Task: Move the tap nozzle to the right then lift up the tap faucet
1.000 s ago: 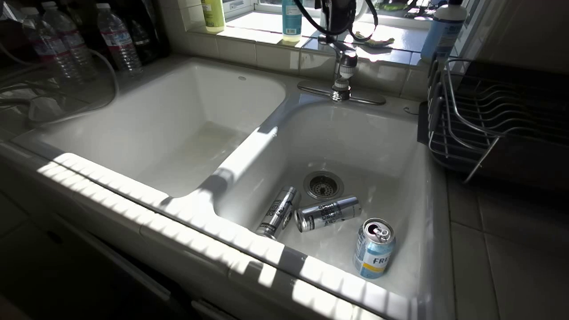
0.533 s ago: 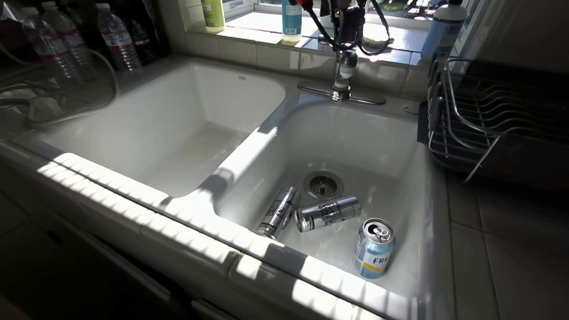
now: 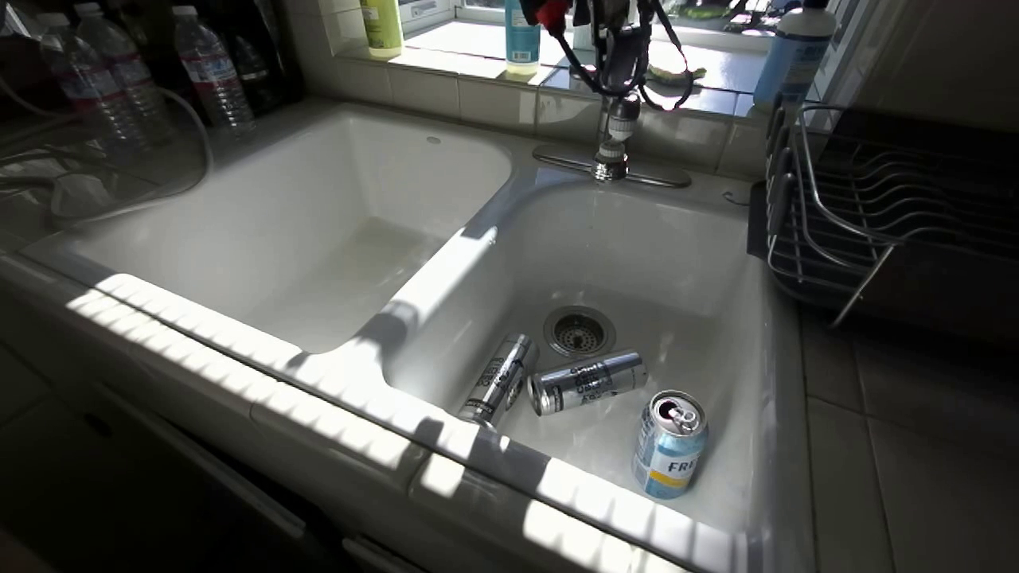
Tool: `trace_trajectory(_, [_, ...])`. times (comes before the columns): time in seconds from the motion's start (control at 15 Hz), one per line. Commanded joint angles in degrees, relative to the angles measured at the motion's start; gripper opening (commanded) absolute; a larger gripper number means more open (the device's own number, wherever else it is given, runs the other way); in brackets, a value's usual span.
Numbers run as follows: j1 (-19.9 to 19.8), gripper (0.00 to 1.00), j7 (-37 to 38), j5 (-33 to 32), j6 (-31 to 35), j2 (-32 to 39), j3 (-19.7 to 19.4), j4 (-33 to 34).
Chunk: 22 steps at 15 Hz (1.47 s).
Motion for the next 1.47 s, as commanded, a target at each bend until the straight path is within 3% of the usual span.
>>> trace_trajectory(0.0, [-1.2,1.00,-1.5,3.2,-2.4,2.4,1.0,2.7])
trace_trajectory(0.47, [-2.0,1.00,-1.1,9.1,-4.8,4.1,1.1,5.0])
trace_trajectory(1.4, [-2.4,1.00,-1.8,17.7,-2.8,7.1,1.4,8.6])
